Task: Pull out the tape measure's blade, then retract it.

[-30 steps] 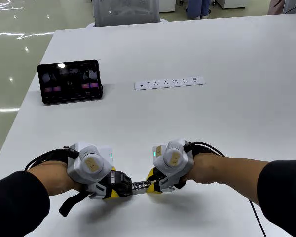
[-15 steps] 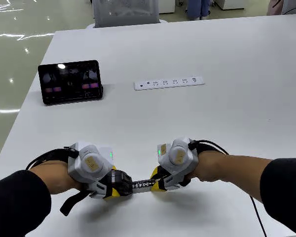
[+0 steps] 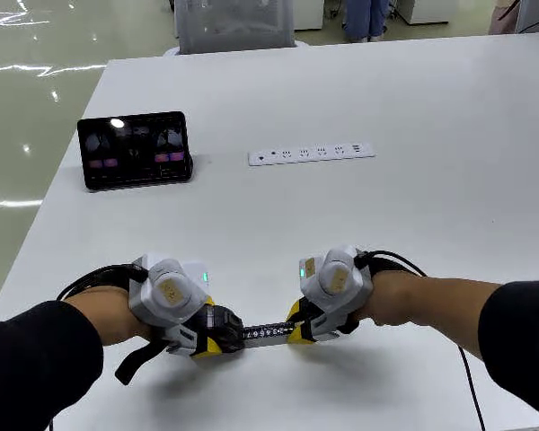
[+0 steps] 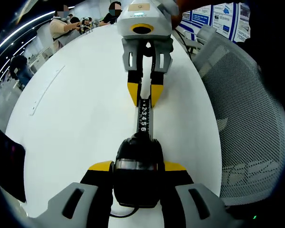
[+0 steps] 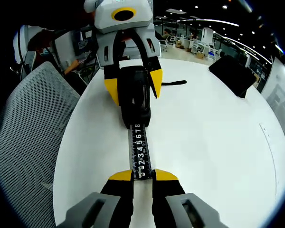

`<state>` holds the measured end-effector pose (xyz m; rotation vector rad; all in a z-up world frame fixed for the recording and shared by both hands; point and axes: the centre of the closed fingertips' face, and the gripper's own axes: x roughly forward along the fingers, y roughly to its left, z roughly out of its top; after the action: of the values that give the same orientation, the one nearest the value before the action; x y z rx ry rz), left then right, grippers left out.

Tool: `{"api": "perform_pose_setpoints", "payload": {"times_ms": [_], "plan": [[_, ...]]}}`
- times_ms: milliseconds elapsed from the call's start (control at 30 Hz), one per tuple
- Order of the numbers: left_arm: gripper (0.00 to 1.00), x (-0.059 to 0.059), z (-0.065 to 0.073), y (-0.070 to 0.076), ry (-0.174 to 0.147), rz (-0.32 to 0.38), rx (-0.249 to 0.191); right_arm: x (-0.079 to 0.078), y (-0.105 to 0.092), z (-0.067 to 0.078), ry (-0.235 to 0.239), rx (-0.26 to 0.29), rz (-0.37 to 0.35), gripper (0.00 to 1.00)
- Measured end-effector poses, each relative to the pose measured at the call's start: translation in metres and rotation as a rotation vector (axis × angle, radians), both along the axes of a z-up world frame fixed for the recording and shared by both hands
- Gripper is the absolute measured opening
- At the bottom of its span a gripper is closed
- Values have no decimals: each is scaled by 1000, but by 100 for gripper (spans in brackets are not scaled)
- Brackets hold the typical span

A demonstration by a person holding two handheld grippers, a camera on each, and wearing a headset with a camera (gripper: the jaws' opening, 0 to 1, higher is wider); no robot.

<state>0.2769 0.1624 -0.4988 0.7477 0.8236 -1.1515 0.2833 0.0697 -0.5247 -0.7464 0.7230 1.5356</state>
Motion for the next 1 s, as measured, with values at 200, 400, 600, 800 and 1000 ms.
{"api": "perform_pose_setpoints", "payload": {"times_ms": [200,400,600,800,1000], "plan": [[32,0,0,0,-6,-6,0,0,-3,-1,-11,-6,5,11],[32,0,-1,-1,-11,1,1,1,-4,-2,-15,-3,-2,11],[32,0,-1,-1,-17,2,-1,3,-7,-2,-10,1,-5,11],[32,1,-1,0,-13,5,-5,4,-11,-3,-7,4,-12,11],[32,0,0,0,-13,9,-7,4,-15,-3,-7,-1,-11,11]]}}
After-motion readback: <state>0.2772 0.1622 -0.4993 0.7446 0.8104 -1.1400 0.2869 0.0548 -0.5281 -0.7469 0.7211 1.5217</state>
